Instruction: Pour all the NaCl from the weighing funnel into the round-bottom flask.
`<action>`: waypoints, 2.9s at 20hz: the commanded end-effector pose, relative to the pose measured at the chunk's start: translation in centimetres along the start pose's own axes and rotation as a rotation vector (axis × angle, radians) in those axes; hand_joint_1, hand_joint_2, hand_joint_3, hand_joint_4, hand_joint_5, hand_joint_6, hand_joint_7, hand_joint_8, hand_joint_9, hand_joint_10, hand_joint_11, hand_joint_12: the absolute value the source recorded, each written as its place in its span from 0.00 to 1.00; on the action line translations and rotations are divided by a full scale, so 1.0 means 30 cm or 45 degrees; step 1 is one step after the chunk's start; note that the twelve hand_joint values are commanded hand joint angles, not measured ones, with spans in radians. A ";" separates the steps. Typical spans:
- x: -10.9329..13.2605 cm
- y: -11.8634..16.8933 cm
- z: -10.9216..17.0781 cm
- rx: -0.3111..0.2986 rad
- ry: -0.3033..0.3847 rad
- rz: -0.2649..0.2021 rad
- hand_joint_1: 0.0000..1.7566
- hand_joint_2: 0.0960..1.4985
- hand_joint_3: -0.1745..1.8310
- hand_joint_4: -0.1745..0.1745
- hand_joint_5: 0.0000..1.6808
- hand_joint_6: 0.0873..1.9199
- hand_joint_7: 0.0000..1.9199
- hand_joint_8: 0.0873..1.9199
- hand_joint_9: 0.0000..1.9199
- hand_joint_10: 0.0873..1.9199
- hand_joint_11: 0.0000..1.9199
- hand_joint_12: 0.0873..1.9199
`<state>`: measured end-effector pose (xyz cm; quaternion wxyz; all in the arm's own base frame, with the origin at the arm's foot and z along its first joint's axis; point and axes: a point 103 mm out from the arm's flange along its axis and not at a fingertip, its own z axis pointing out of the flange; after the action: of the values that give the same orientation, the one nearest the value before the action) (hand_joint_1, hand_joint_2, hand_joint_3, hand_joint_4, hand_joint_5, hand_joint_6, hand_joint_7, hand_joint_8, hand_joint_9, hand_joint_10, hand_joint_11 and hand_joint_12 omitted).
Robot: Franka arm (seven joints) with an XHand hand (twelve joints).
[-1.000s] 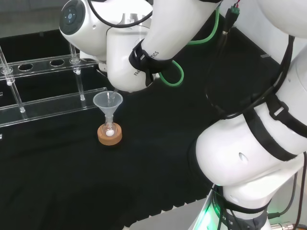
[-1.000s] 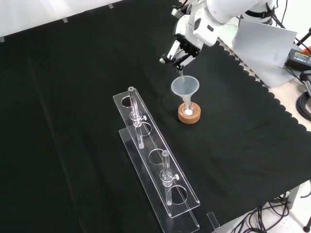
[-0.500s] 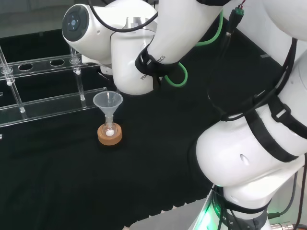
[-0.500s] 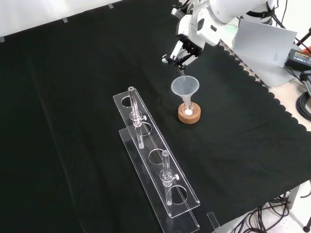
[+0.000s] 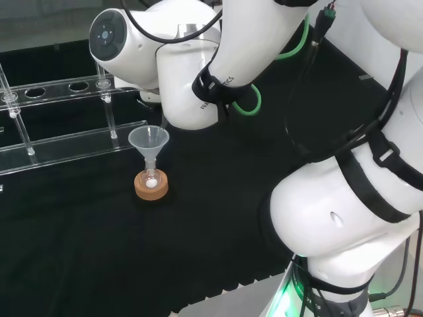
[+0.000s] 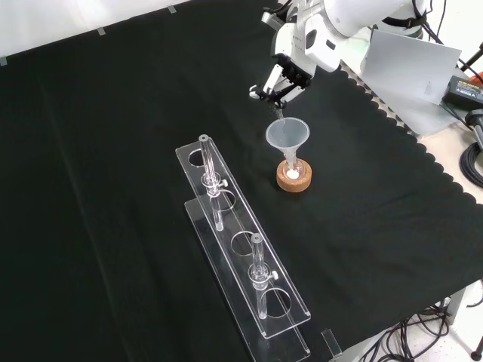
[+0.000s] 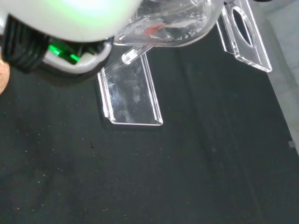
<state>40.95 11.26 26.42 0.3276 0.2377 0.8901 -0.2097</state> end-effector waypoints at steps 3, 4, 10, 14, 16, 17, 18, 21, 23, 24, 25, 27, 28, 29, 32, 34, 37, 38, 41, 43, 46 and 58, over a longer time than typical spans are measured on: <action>-0.018 0.015 0.006 -0.019 -0.105 -0.062 0.67 0.29 0.47 1.00 0.97 0.00 0.91 0.00 0.77 0.05 0.30 0.66; -0.021 0.016 0.007 -0.016 -0.119 -0.068 0.67 0.29 0.47 1.00 0.97 0.00 0.91 0.00 0.77 0.05 0.30 0.66; -0.044 0.024 0.011 -0.003 -0.151 -0.066 0.67 0.29 0.47 1.00 0.97 0.00 0.91 0.00 0.77 0.05 0.30 0.66; -0.042 0.031 0.008 -0.002 -0.182 -0.092 0.67 0.29 0.47 1.00 0.97 0.00 0.91 0.00 0.77 0.05 0.30 0.66; -0.047 0.035 0.007 -0.001 -0.187 -0.095 0.67 0.29 0.47 1.00 0.97 0.00 0.91 0.00 0.77 0.05 0.30 0.66; -0.049 0.036 0.006 0.002 -0.189 -0.096 0.67 0.29 0.47 1.00 0.97 0.00 0.91 0.00 0.77 0.05 0.30 0.66; -0.051 0.038 0.004 0.001 -0.189 -0.098 0.67 0.29 0.47 1.00 0.97 0.00 0.91 0.00 0.77 0.05 0.30 0.66; -0.051 0.037 0.000 0.009 -0.169 -0.096 0.67 0.29 0.47 1.00 0.97 0.00 0.91 0.00 0.77 0.05 0.30 0.66; -0.049 0.039 -0.006 0.017 -0.155 -0.094 0.67 0.29 0.47 1.00 0.97 0.00 0.91 0.00 0.77 0.05 0.30 0.66; -0.049 0.039 -0.009 0.015 -0.147 -0.088 0.67 0.29 0.47 1.00 0.97 0.00 0.91 0.00 0.77 0.05 0.30 0.66; -0.049 0.039 -0.014 0.014 -0.143 -0.084 0.67 0.29 0.47 1.00 0.97 0.00 0.91 0.00 0.77 0.05 0.30 0.66; -0.048 0.038 -0.027 0.007 -0.132 -0.081 0.67 0.29 0.47 1.00 0.97 0.00 0.91 0.00 0.77 0.05 0.30 0.66; -0.047 0.038 -0.033 0.007 -0.120 -0.078 0.67 0.29 0.47 1.00 0.97 0.00 0.91 0.00 0.77 0.05 0.30 0.66; -0.047 0.038 -0.037 0.008 -0.103 -0.071 0.67 0.29 0.47 1.00 0.97 0.00 0.91 0.00 0.77 0.05 0.30 0.66; -0.045 0.038 -0.038 0.010 -0.101 -0.069 0.67 0.29 0.47 1.00 0.97 0.00 0.91 0.00 0.77 0.04 0.30 0.66; -0.046 0.036 -0.039 0.009 -0.099 -0.070 0.67 0.29 0.47 1.00 0.97 0.00 0.91 0.00 0.77 0.04 0.30 0.66; -0.051 0.036 -0.034 0.023 -0.060 -0.047 0.67 0.29 0.47 1.00 0.97 0.00 0.91 0.00 0.77 0.04 0.30 0.66; -0.054 0.034 -0.031 0.020 -0.037 -0.038 0.67 0.29 0.47 1.00 0.97 0.00 0.91 0.00 0.77 0.04 0.30 0.66; -0.051 0.030 -0.029 0.024 -0.004 -0.018 0.67 0.29 0.47 1.00 0.97 0.00 0.91 0.00 0.77 0.04 0.30 0.66; -0.042 0.026 -0.031 0.023 0.008 -0.012 0.67 0.29 0.47 1.00 0.97 0.00 0.91 0.00 0.77 0.04 0.30 0.66; -0.020 0.021 -0.034 0.026 0.030 -0.002 0.67 0.29 0.46 1.00 0.97 0.00 0.91 0.00 0.77 0.04 0.30 0.66; 0.032 -0.002 -0.078 0.020 0.182 0.057 0.67 0.29 0.46 1.00 0.97 0.00 0.91 0.00 0.77 0.04 0.30 0.66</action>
<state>40.11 12.97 27.21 0.2874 0.2595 0.9002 -0.1992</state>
